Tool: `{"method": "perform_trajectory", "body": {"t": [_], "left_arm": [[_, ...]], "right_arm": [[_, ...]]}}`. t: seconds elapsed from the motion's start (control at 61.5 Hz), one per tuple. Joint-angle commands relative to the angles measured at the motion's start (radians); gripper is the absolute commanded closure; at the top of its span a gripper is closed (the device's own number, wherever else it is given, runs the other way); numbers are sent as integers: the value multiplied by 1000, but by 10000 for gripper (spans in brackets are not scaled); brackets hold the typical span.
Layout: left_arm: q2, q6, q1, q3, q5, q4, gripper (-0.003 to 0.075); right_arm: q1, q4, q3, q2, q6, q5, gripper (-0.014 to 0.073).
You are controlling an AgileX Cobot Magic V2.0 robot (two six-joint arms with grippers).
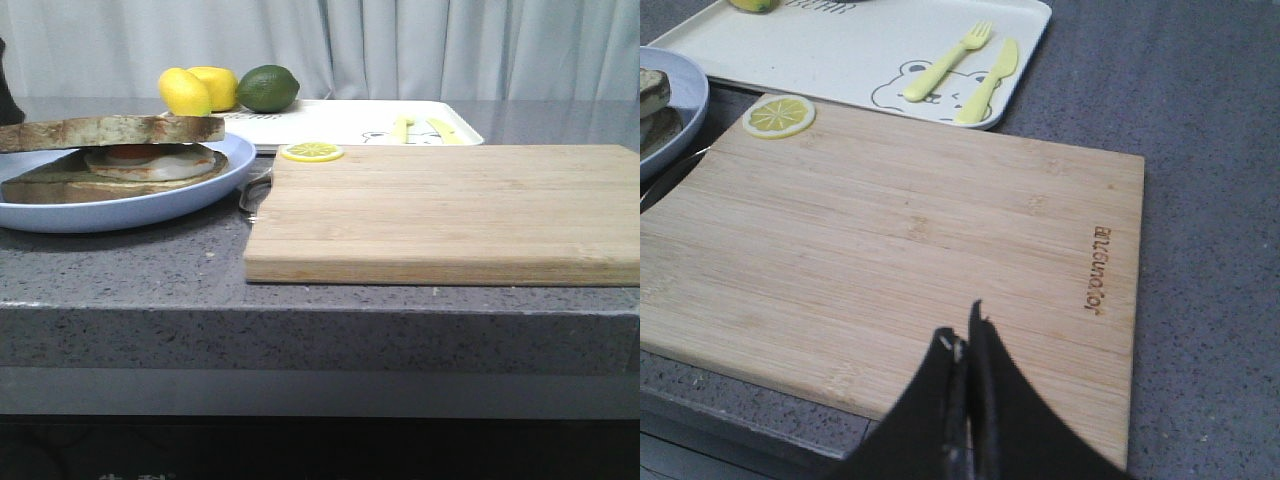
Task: Place bread and move sandwich to tray
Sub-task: 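Lower the left gripper to the blue plate rim beside the sandwich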
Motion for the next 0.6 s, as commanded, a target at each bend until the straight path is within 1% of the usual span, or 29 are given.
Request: {"method": "perform_trajectory", "body": {"t": [0.0, 0.195, 0.244, 0.293, 0.407, 0.423, 0.521, 0.537, 0.586], "left_arm": [[2, -9, 2, -43, -41, -10, 101], [43, -9, 2, -44, -33, -10, 104], [50, -9, 2, -44, -24, -10, 116], [55, -9, 2, -44, -18, -10, 154], [59, -9, 2, -44, -4, -11, 307], [59, -9, 2, -44, 0, -11, 347], [59, -9, 2, -44, 15, -12, 530], [59, -9, 2, -44, 18, -12, 577], [59, -9, 2, -44, 20, -12, 670]], "right_arm": [[-4, 3, -22, 0, 1, -84, 654], [-4, 3, -22, 0, 1, -84, 654], [-4, 3, -22, 0, 1, -84, 654], [-4, 3, -22, 0, 1, -84, 654], [-4, 3, -22, 0, 1, -84, 654], [-4, 3, -22, 0, 1, -84, 654], [-4, 3, -22, 0, 1, -84, 654], [-4, 3, -22, 0, 1, -84, 654], [-4, 3, -22, 0, 1, -84, 654]]}}
